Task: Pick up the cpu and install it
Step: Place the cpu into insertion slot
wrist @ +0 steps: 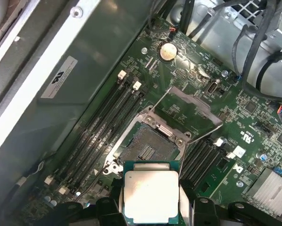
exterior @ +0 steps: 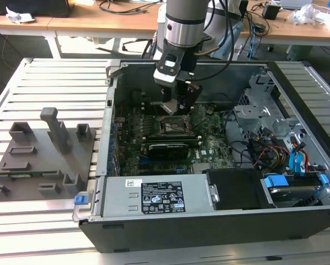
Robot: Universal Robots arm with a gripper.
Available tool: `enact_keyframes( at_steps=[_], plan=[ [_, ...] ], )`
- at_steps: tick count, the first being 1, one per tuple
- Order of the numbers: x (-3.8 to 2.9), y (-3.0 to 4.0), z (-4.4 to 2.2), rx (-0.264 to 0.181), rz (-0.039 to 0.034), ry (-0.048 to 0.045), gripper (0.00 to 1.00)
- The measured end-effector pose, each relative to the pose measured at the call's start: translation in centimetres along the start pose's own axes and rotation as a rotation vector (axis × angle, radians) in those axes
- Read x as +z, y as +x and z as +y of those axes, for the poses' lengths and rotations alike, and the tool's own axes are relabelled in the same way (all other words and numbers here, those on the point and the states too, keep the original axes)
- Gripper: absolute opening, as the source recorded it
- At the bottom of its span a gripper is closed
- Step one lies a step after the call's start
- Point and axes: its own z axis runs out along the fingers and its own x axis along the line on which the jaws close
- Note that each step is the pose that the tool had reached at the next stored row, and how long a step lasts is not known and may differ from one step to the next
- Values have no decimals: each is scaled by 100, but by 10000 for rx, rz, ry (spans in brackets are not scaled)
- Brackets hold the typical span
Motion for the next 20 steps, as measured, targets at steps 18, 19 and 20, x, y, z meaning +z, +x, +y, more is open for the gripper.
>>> enact_keyframes(
  at_steps=[18,19,20],
  plan=[
    [0,-1,1,1693,87,48,55],
    [0,-1,1,1818,94,51,55],
    [0,-1,1,1889,97,54,55]
  ],
)
